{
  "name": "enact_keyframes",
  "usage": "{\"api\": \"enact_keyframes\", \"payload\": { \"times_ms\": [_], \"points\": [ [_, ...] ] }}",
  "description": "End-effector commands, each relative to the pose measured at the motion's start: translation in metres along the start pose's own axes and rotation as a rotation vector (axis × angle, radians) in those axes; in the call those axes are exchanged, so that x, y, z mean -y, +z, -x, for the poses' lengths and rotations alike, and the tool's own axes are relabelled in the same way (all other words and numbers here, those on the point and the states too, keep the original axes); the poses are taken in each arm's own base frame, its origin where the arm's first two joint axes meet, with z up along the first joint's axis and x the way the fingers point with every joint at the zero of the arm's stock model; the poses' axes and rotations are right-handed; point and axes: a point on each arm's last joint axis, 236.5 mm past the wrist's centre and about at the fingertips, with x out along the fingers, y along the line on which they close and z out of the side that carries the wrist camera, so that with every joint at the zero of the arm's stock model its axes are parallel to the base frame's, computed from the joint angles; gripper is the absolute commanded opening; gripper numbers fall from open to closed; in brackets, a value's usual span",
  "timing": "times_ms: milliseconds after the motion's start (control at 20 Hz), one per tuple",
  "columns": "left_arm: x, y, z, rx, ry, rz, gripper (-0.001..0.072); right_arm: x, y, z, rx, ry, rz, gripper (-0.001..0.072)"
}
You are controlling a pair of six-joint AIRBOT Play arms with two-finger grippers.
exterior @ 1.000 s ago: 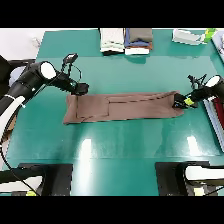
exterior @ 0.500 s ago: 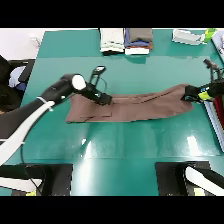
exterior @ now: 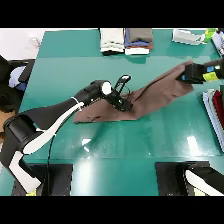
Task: Fold the shirts.
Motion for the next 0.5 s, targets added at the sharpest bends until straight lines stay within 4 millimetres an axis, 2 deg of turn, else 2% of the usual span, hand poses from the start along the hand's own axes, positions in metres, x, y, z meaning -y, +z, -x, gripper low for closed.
{"api": "enact_keyframes", "payload": {
  "times_ms": [0, 150, 250, 350, 450],
  "points": [
    [0.002, 0.000, -0.009, -0.006, -0.002, -0.010, 0.0025, -0.048, 0.014, -0.005, -0.007, 0.068, 0.071, 0.0012],
    [-0.005, 0.000, -0.004, -0.014, 0.012, -0.009, 0.0025, -0.068, 0.017, -0.023, -0.041, 0.096, 0.087, 0.0012],
    [-0.017, 0.008, 0.017, -0.014, 0.016, 0.011, 0.0025, -0.080, 0.019, -0.032, -0.047, 0.114, 0.094, 0.0012],
    [-0.039, 0.034, 0.063, 0.072, 0.053, 0.021, 0.0025, -0.096, 0.022, -0.040, -0.041, 0.140, 0.119, 0.0012],
    [-0.073, 0.060, 0.129, 0.190, 0.141, 0.018, 0.0025, -0.116, 0.022, -0.052, -0.045, 0.168, 0.147, 0.0012]
  ]
}}
